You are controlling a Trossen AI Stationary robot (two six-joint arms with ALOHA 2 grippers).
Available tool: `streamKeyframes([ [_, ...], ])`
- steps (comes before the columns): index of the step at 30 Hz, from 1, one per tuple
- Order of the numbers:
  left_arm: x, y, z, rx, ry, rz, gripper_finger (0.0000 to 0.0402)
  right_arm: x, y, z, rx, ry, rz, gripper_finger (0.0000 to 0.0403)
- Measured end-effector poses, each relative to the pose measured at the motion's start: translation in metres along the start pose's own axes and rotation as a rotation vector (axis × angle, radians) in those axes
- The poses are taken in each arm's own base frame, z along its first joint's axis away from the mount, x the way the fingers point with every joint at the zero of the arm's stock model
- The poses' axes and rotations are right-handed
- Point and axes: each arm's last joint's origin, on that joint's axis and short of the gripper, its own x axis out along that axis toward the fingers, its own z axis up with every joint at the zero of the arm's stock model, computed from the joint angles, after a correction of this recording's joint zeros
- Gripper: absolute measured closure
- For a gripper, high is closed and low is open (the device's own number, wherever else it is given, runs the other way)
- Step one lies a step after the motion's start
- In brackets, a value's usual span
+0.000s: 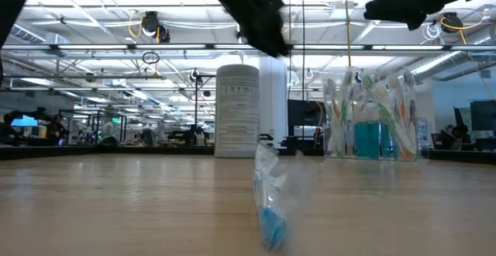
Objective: Pick & Place toothbrushing station
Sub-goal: Put the blue toothbrush into the transparent organizer
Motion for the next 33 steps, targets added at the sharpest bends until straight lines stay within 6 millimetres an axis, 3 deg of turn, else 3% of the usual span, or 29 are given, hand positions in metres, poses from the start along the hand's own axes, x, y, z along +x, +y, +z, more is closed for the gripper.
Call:
streamKeyframes([
  [7, -0.118, 0.033, -0.001, -0.078, 0.093, 0.0, 0.013, 0.022, 0.01, 0.002, 0.066, -0.036, -0.025, 0.0273],
  [12, -0.17, 0.036, -0.018, -0.125, 0.059, -0.011, 0.013, 0.047, 0.031, 0.002, -0.043, -0.082, 0.259, 0.0273],
  [17, -0.186, 0.028, -0.054, -0.144, 0.086, 0.003, 0.013, 0.074, 0.051, -0.003, 0.018, -0.135, 0.409, 0.0273],
  [23, -0.179, 0.017, -0.099, -0.159, 0.101, 0.038, 0.013, 0.128, 0.077, -0.001, 0.053, -0.043, 0.484, 0.0273],
  [26, -0.178, 0.015, -0.112, -0.175, 0.07, 0.038, 0.013, 0.154, 0.094, 0.001, 0.11, -0.013, 0.561, 0.0273],
  [30, -0.184, 0.016, -0.118, -0.187, 0.041, 0.041, 0.013, 0.172, 0.104, -0.011, 0.274, 0.172, 0.53, 0.0273],
  [33, -0.189, 0.018, -0.118, -0.201, 0.022, 0.042, 0.013, 0.175, 0.104, -0.031, 0.556, 0.412, 0.425, 0.0273],
])
